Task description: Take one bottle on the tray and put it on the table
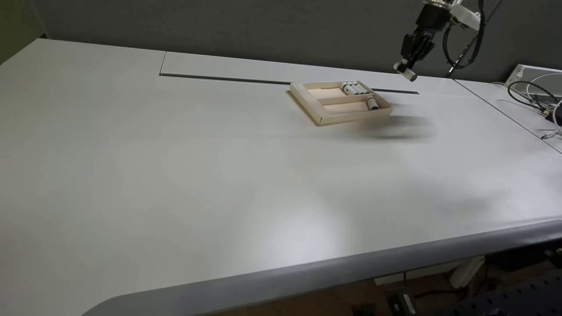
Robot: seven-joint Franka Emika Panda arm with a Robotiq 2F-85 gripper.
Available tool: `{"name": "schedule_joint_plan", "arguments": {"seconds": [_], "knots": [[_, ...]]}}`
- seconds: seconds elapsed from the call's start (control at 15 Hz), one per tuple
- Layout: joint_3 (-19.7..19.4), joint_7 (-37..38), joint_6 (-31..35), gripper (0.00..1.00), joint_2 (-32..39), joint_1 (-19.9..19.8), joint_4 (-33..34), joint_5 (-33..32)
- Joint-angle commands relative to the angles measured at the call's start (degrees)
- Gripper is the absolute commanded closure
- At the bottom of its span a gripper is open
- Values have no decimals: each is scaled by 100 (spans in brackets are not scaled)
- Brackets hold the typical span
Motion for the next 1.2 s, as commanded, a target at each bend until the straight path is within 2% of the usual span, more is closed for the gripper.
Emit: {"name": "schedule_joint_plan", "arguments": {"seconds": [0.0, 0.4, 0.47, 0.6, 0.73, 1.0, 1.07, 1.13], "knots": [[-96, -19, 197, 93, 785, -88, 728, -3], [-171, 142, 399, 93, 1501, -92, 1258, -47], [-185, 195, 340, 48, 1540, -78, 1349, -54], [-155, 169, 210, 43, 1544, -82, 1524, -41], [-129, 170, 29, 28, 1444, -91, 1640, -11], [-90, 126, -799, 2, 1038, -139, 1813, 80], [-118, 20, -354, 19, 1200, -105, 1647, 29], [-117, 20, -537, 11, 1109, -110, 1697, 36]]}}
